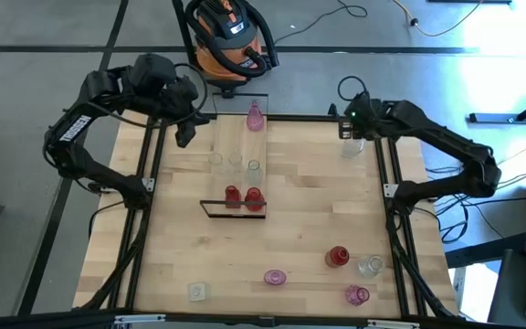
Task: Sort vases onto shelf
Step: Put the transparent vase on the shelf
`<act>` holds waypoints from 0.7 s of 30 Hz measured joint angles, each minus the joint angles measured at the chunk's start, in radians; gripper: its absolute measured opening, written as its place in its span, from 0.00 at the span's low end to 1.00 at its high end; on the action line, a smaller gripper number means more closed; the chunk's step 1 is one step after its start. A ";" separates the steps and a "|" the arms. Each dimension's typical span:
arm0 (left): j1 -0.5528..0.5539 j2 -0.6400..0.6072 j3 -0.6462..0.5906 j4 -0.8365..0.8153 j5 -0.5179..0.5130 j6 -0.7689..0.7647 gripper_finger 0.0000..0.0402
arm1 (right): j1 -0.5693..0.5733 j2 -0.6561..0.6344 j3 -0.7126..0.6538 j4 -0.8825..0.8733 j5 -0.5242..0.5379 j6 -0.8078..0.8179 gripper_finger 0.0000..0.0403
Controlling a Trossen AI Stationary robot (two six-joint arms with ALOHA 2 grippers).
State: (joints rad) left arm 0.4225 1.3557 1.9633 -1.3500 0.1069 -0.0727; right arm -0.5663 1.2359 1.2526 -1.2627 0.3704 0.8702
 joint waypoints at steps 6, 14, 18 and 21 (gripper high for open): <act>0.000 0.004 -0.071 0.005 -0.002 0.030 0.00 | -0.112 0.031 0.000 0.010 -0.049 -0.009 0.39; 0.000 -0.036 -0.283 0.076 0.055 0.008 0.00 | -0.191 0.110 0.000 0.012 -0.064 -0.054 0.40; -0.001 -0.087 -0.374 0.175 0.086 -0.063 0.00 | -0.210 0.169 0.000 0.007 -0.069 -0.086 0.38; 0.000 -0.125 -0.393 0.199 0.086 -0.107 0.00 | -0.211 0.214 0.000 -0.004 -0.066 -0.091 0.37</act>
State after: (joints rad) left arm 0.4225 1.2308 1.5703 -1.1505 0.1926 -0.1794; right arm -0.7772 1.4500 1.2530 -1.2662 0.3045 0.7795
